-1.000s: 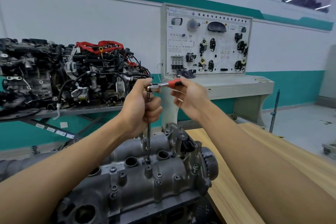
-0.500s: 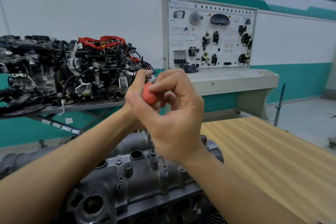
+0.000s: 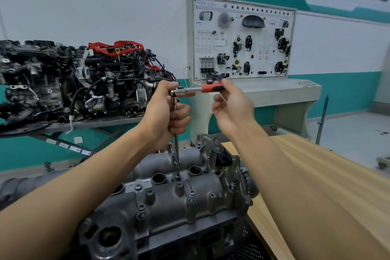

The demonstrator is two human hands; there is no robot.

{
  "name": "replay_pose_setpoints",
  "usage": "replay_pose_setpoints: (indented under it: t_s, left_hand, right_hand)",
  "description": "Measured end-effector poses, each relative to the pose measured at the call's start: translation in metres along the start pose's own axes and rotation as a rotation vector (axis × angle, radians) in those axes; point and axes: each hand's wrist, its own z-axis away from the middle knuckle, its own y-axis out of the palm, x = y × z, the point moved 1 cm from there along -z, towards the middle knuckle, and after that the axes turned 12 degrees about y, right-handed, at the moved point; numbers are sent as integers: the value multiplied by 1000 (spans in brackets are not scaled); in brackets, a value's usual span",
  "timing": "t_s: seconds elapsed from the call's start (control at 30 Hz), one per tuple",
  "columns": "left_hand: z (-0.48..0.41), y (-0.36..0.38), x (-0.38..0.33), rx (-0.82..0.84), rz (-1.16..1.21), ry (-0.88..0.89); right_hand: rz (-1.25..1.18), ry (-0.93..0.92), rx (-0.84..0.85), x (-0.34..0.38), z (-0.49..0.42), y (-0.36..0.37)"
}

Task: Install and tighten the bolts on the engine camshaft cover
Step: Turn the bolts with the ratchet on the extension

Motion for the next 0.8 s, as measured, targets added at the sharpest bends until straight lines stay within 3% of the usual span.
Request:
replay_pose_setpoints:
  t_s: [0.1,0.23,0.33,0.47,0.57,0.63,0.7,0.8]
  left_hand:
    - [-5,-4,1,-82,-15,1]
    - [-14,8,5,-41,195,-76]
    - [-18,8,7,-56,216,-47]
    - [-14,-8,5,-109,24,38]
    - [-11,-9,4,-37,58,-14]
    - [-10,-1,5,55,25,-31]
    - [-8,7,5,119,-12,-40]
    - [-6,7,5,107,-28,-22]
  right_hand:
    - [-89,-371,-12,-11,52,-6]
    - [366,-852,235,-43,121,19]
    - [624,-934,358,-56,128,35]
    - [418,-651,398,-19,95,16]
    - [106,-270,167,10,43,-4]
    - [137,-63,68,17,8,-9]
    - [218,85,109,15,-18,-5]
    - [269,164,154,14,-29,4]
